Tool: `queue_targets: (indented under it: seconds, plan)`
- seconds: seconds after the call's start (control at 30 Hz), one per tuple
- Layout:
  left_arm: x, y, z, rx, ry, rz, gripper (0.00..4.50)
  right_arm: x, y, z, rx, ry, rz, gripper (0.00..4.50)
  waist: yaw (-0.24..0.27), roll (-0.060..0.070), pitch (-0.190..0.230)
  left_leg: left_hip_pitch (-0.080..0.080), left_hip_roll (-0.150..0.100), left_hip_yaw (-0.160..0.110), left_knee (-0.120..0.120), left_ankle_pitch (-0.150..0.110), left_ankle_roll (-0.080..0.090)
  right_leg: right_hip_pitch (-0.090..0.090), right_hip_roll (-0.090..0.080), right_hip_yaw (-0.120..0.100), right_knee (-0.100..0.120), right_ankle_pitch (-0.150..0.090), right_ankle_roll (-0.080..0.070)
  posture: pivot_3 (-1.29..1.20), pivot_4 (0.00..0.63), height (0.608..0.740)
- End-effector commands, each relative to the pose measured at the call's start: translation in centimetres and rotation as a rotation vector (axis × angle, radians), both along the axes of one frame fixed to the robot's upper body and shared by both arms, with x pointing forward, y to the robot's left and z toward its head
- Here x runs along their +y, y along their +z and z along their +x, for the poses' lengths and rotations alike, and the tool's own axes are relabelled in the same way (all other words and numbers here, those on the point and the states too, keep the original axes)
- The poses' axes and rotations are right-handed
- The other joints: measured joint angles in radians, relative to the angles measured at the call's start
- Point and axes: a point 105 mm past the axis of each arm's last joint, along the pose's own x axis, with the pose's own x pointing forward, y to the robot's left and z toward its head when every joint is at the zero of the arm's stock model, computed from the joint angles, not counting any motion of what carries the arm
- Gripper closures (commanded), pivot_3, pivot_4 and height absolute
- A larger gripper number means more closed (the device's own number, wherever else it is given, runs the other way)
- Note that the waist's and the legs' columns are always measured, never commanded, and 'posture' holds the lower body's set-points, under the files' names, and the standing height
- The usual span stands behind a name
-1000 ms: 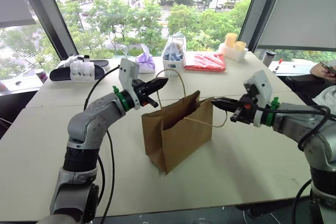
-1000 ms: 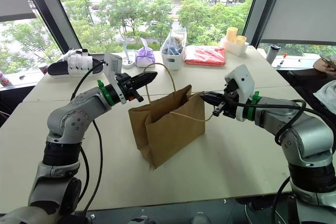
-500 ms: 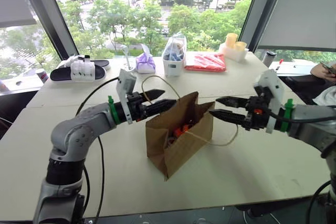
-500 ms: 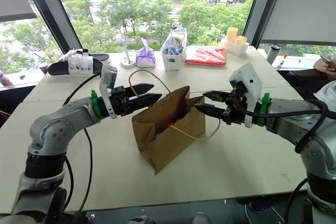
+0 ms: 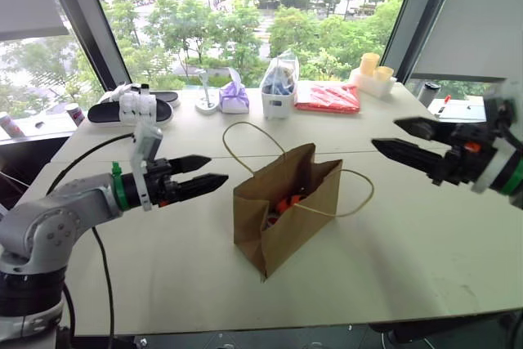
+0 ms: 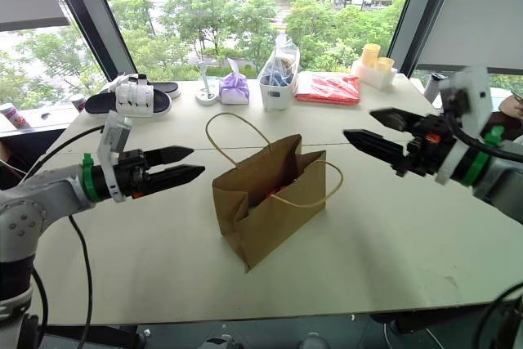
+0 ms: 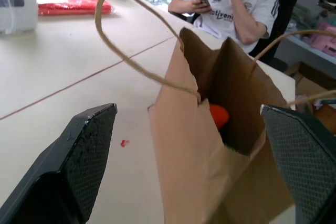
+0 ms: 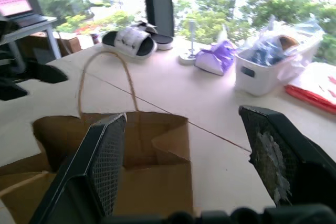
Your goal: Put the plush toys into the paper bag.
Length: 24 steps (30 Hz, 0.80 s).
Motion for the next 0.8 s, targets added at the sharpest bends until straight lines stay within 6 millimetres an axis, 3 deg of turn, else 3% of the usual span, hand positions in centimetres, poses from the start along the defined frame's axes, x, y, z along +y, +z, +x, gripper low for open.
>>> queue_targets:
  seconds: [0.03, 0.13, 0.2, 0.27, 0.4, 0.43, 0.63, 0.8]
  plan:
    - [-0.9, -0.8, -1.3, -0.015, -0.081, 0.044, 0.0, -0.5, -1.7, -0.2, 0.012, -0.046, 0.001, 0.8, -0.002, 0.001, 0.0, 0.0, 0.0, 0.001, 0.0, 0.0, 0.0, 0.0, 0.0, 0.0, 0.0, 0.0, 0.0, 0.0, 0.15, 0.74]
    - [-1.3, -1.4, -1.9, -0.007, -0.117, 0.064, 0.0, 0.7, -3.6, -0.3, 0.052, -0.025, 0.016, 0.8, -0.009, 0.002, 0.001, 0.001, 0.001, 0.004, 0.001, 0.0, 0.0, -0.001, 0.0, 0.002, 0.001, 0.0, 0.0, 0.0, 0.15, 0.74]
    - [-1.8, -1.6, -2.4, -0.004, -0.15, 0.069, 0.0, 1.7, -5.3, -0.3, 0.086, -0.006, 0.011, 1.32, -0.009, 0.002, 0.001, 0.002, 0.006, 0.004, 0.001, 0.0, 0.0, 0.0, 0.001, 0.002, 0.001, 0.0, -0.001, 0.0, 0.15, 0.74]
    - [-2.2, -1.7, -2.6, -0.012, -0.174, 0.078, 0.0, 3.1, -6.4, -0.5, 0.107, 0.03, 0.005, 2.05, -0.008, 0.002, 0.001, 0.002, 0.006, 0.004, 0.001, 0.0, 0.0, 0.0, 0.001, 0.002, 0.001, -0.001, -0.001, 0.0, 0.15, 0.74]
    - [-2.9, -1.7, -3.0, -0.024, -0.218, 0.087, 0.0, 6.9, -7.4, -0.7, 0.119, 0.151, 0.024, 4.18, -0.007, 0.002, 0.001, 0.001, 0.006, 0.005, 0.001, 0.0, 0.0, 0.0, 0.001, 0.002, 0.0, 0.0, -0.001, 0.0, 0.15, 0.74]
    - [-3.0, -1.7, -3.1, -0.024, -0.229, 0.092, 0.0, 7.8, -7.5, -0.7, 0.12, 0.181, 0.026, 4.46, -0.008, 0.002, 0.001, 0.001, 0.006, 0.004, 0.001, 0.0, 0.0, 0.0, 0.001, 0.002, 0.0, 0.0, -0.001, 0.0, 0.15, 0.74]
    - [-3.8, -2.2, -3.6, -0.039, -0.288, 0.129, 0.0, 11.2, -8.0, -0.4, 0.132, 0.294, 0.012, 4.46, -0.006, 0.002, 0.001, 0.001, 0.006, 0.004, 0.0, 0.0, 0.0, 0.0, 0.001, 0.002, 0.0, 0.0, -0.001, 0.0, 0.15, 0.74]
    - [-5.1, -2.7, -3.5, -0.064, -0.324, 0.146, 0.0, 12.9, -8.4, 0.0, 0.138, 0.356, -0.015, 4.46, -0.004, 0.002, 0.001, 0.001, 0.006, 0.004, 0.0, 0.0, 0.0, 0.0, 0.001, 0.001, 0.0, -0.001, -0.001, 0.0, 0.15, 0.74]
